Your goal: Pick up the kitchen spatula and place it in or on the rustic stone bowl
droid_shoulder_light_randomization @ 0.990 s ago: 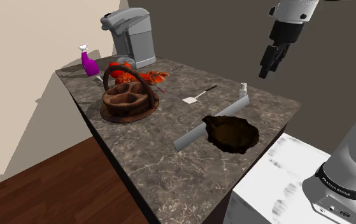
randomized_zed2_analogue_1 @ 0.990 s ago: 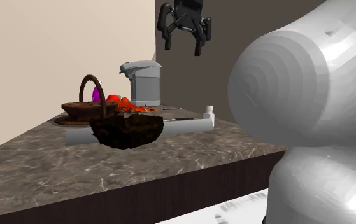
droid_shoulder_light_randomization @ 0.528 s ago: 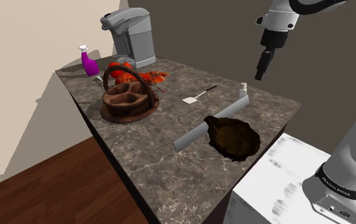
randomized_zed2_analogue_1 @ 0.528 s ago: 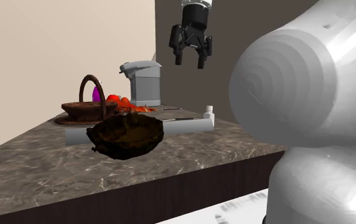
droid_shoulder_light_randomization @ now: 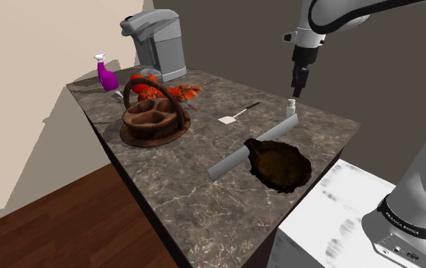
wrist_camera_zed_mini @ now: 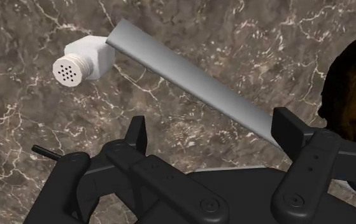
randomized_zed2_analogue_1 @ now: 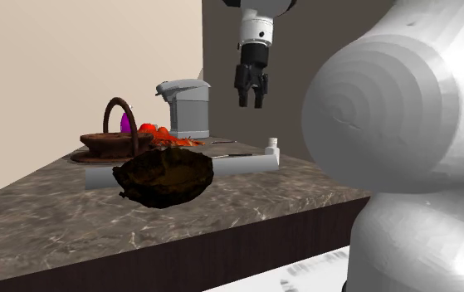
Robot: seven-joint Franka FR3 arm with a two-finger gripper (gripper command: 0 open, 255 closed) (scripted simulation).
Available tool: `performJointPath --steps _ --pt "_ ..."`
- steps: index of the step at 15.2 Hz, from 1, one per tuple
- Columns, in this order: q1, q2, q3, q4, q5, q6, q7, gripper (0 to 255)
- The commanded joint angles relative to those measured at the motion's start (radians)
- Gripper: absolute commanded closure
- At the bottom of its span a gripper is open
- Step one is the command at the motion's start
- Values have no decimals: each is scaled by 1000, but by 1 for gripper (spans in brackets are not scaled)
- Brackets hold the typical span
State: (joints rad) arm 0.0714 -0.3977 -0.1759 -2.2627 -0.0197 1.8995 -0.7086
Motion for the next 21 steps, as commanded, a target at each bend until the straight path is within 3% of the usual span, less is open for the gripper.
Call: performJointPath --steps 1,10,21 --pt "13 84 -28 43 -5 34 -107 0" --pt "44 455 -71 312 30 112 -520 0" --pt "28 887 3 745 40 105 -912 0"
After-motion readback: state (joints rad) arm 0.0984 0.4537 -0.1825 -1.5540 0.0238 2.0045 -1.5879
